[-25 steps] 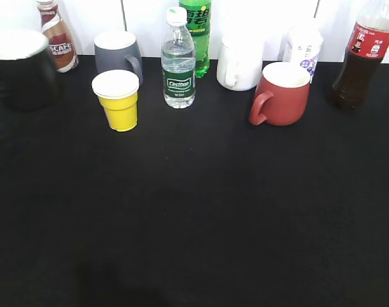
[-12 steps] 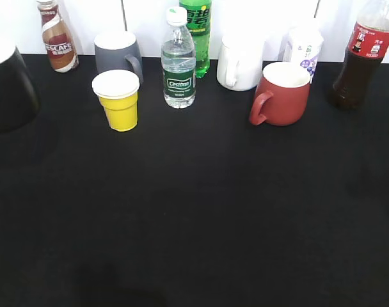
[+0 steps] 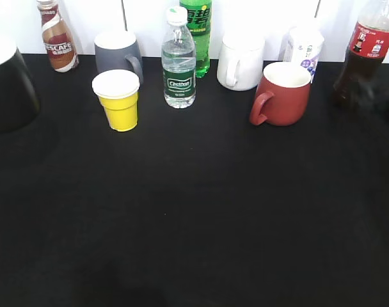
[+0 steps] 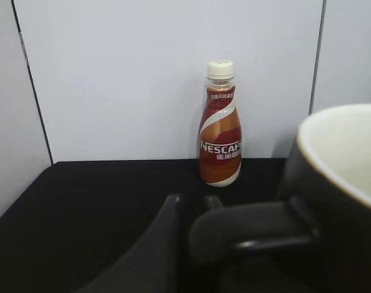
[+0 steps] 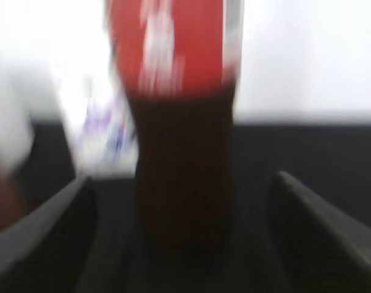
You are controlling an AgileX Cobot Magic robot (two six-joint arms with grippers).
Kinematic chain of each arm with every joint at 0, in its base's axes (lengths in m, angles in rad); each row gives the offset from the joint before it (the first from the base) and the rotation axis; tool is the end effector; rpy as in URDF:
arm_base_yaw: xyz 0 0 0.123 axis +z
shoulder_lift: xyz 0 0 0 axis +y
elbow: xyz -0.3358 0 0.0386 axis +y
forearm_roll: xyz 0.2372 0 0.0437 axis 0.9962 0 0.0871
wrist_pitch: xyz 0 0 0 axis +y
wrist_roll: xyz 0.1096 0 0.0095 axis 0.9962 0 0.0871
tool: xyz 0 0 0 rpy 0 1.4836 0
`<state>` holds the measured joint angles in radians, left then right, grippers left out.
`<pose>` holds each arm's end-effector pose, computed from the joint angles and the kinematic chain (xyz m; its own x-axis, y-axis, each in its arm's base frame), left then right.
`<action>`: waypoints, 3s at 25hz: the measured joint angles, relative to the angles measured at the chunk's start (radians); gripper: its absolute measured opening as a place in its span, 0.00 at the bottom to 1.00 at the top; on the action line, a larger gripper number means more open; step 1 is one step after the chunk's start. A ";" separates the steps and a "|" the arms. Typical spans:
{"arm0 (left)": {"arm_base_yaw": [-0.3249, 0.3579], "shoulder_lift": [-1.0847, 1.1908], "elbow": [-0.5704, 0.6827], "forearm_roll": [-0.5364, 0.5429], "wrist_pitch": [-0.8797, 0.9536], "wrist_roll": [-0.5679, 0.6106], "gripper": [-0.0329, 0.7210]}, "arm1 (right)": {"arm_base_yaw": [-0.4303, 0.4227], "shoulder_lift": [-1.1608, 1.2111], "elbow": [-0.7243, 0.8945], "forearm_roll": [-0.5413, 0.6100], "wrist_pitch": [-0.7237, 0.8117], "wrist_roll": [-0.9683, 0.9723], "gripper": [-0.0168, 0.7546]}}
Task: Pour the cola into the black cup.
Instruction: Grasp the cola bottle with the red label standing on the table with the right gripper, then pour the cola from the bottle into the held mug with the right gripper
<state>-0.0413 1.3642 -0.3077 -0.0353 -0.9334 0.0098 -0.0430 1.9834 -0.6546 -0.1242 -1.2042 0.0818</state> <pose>0.2334 -0.0065 0.2705 -0.0363 -0.0097 -0.9993 0.0125 0.9999 -0.0102 0.3787 -0.0036 0.1909 -0.0426 0.0387 -0.9983 -0.0712 0.9966 0.0417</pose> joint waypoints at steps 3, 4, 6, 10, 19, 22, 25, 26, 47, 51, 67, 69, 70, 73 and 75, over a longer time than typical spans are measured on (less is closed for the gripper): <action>0.000 0.000 0.000 0.001 0.000 0.000 0.12 | 0.000 0.053 -0.152 -0.046 0.021 0.000 0.89; 0.000 0.000 0.000 0.001 0.000 0.000 0.12 | 0.000 0.074 -0.189 -0.049 0.039 0.000 0.89; 0.000 0.000 0.000 0.001 0.000 0.000 0.12 | 0.000 0.106 -0.247 -0.051 0.066 0.001 0.89; 0.000 0.000 0.000 0.002 0.000 0.000 0.12 | 0.000 0.173 -0.310 -0.056 0.079 0.028 0.82; 0.000 0.000 0.000 0.086 0.000 0.000 0.12 | 0.000 0.223 -0.322 -0.091 0.032 0.000 0.50; 0.000 0.000 0.000 0.140 0.000 -0.048 0.12 | 0.000 0.064 -0.218 -0.124 0.050 -0.003 0.50; -0.001 0.000 0.000 0.300 0.000 -0.165 0.12 | 0.036 -0.157 -0.112 -0.203 0.050 -0.005 0.50; -0.004 0.000 0.000 0.338 0.000 -0.190 0.12 | 0.069 -0.231 -0.104 -0.230 0.081 -0.004 0.50; -0.319 0.022 0.000 0.407 0.052 -0.192 0.12 | 0.586 -0.242 -0.129 -0.126 0.318 -1.131 0.50; -0.319 0.022 0.000 0.420 0.057 -0.187 0.12 | 0.586 -0.241 -0.129 -0.125 0.288 -1.271 0.50; -0.319 0.022 0.000 0.471 0.027 -0.184 0.12 | 0.586 -0.241 -0.130 -0.123 0.206 -1.469 0.50; -0.319 0.022 0.000 0.471 0.027 -0.184 0.12 | 0.586 -0.241 -0.130 -0.121 0.206 -1.473 0.50; -0.319 0.022 0.000 0.471 0.027 -0.184 0.12 | 0.586 -0.241 -0.130 -0.120 0.206 -1.488 0.50; -0.319 0.022 0.000 0.471 0.028 -0.183 0.12 | 0.586 -0.241 -0.130 -0.109 0.205 -1.500 0.50; -0.319 0.022 0.000 0.472 0.028 -0.180 0.12 | 0.586 -0.241 -0.130 -0.106 0.205 -1.508 0.50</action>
<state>-0.3602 1.3866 -0.3077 0.4364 -0.9056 -0.1700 0.5431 1.7425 -0.7843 -0.2304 -0.9996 -1.4259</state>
